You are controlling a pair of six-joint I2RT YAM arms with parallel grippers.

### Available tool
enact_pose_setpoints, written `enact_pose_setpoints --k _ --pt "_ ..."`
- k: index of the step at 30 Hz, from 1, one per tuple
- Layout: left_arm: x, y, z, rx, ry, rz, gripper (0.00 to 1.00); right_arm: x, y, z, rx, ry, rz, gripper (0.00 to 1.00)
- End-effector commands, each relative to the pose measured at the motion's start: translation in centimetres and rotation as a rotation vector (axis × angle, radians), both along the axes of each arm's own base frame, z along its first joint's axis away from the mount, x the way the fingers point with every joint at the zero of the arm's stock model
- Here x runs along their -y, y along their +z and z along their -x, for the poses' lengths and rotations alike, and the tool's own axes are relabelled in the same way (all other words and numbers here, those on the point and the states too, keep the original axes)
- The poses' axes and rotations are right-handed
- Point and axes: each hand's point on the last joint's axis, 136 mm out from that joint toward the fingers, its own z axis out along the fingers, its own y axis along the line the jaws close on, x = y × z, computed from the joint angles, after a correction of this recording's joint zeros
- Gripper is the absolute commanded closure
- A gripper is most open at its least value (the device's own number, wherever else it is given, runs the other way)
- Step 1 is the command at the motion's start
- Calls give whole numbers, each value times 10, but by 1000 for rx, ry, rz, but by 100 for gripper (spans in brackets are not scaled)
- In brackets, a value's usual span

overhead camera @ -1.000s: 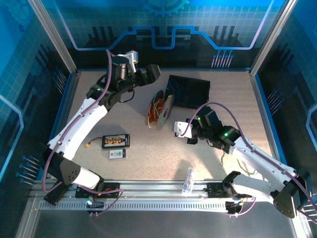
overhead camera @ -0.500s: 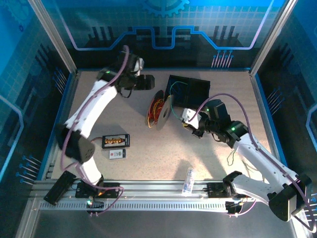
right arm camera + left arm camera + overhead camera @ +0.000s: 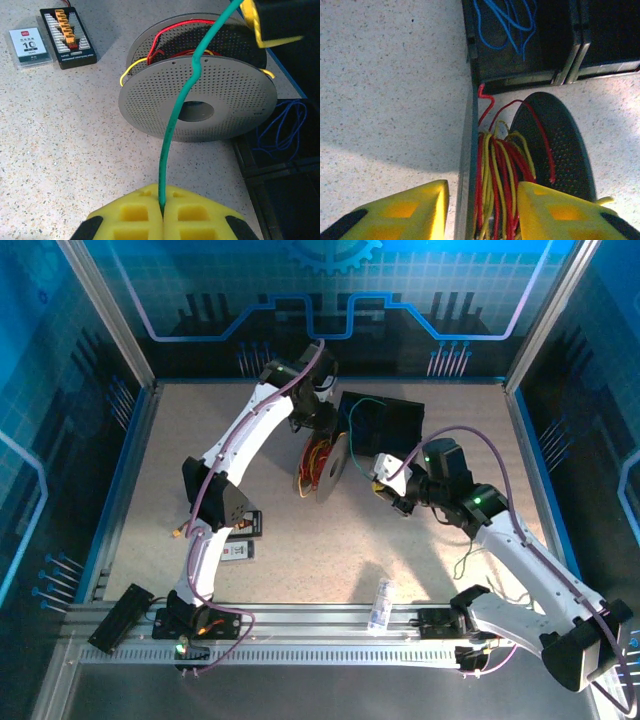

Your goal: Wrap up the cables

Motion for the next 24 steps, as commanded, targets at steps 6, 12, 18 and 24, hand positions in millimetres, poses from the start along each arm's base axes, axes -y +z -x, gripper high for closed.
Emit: enact_pose_setpoints --k 6,12,18,24 --pt "-8 -20 6 -61 12 -45 74 0 8 3 -1 15 -26 100" --pt "-6 -29 6 -76 12 -51 80 0 6 3 -3 17 -28 100" --pt "-8 -29 3 -64 33 -59 100 -1 4 5 -3 24 -34 100" --pt "-9 1 -2 103 113 4 100 -1 6 2 4 23 -29 100"
